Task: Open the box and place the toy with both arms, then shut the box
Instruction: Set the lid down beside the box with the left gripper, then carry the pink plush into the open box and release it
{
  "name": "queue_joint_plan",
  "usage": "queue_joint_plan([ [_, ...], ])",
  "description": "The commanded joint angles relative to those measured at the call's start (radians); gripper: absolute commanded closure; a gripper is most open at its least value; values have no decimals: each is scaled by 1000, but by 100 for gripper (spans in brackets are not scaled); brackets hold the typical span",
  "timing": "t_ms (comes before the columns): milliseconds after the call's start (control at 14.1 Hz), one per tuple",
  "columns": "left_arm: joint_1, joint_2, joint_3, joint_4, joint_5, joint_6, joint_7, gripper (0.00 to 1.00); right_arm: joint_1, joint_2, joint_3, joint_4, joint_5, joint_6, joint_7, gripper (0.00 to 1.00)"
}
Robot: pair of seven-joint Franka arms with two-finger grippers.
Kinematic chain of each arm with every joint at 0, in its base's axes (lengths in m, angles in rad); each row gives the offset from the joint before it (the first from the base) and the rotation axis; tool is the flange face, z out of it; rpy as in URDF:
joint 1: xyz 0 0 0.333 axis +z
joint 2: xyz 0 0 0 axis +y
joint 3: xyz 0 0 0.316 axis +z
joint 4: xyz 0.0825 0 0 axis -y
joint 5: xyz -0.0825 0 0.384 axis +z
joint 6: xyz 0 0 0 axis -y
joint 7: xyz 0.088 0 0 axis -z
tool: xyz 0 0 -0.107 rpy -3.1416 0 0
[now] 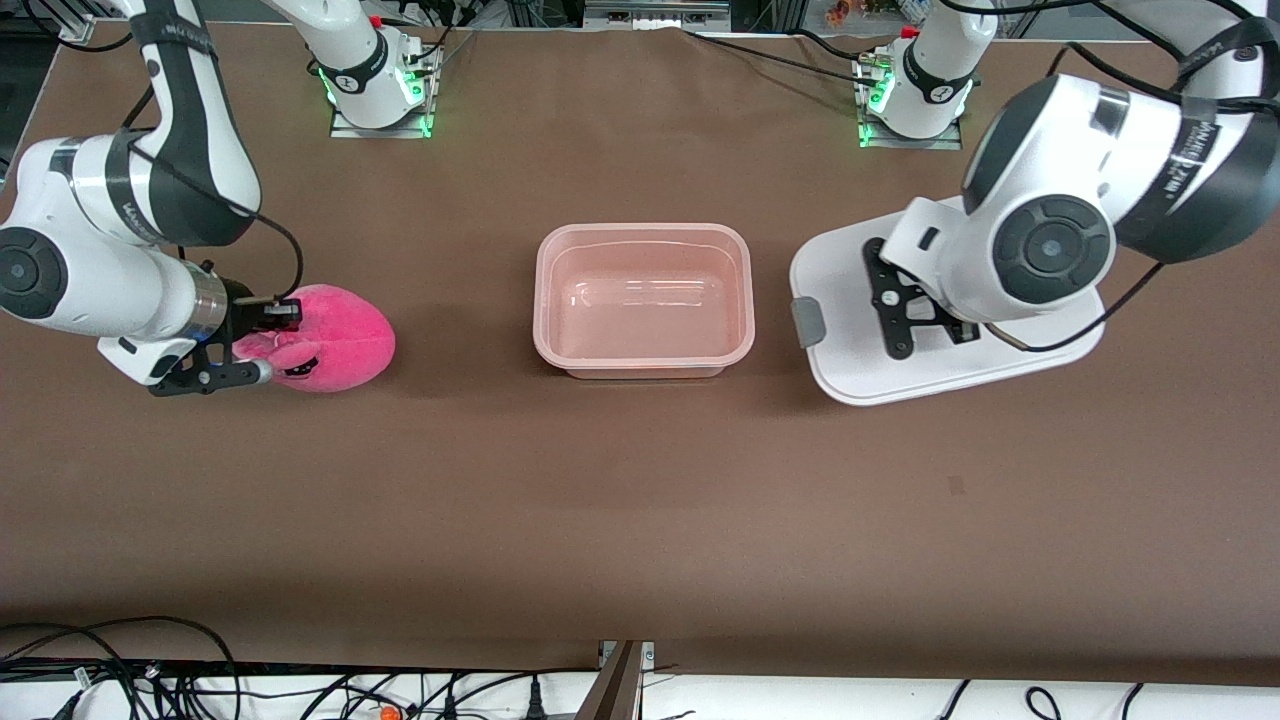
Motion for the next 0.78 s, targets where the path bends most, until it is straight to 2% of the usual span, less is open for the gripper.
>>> queue_joint_plan([
  [0,41,16,-12,-41,49,77,128,100,66,14,49,100,4,-123,-66,100],
  [141,74,30,-12,-82,80,149,208,100,118,13,78,148,2,-162,-80,100],
  [424,125,70,-12,-87,112,211,332,100,242,8,83,174,-10,-172,-86,100],
  [707,131,85,-12,-87,112,257,368,100,418,22,83,173,-122,-153,-69,100],
])
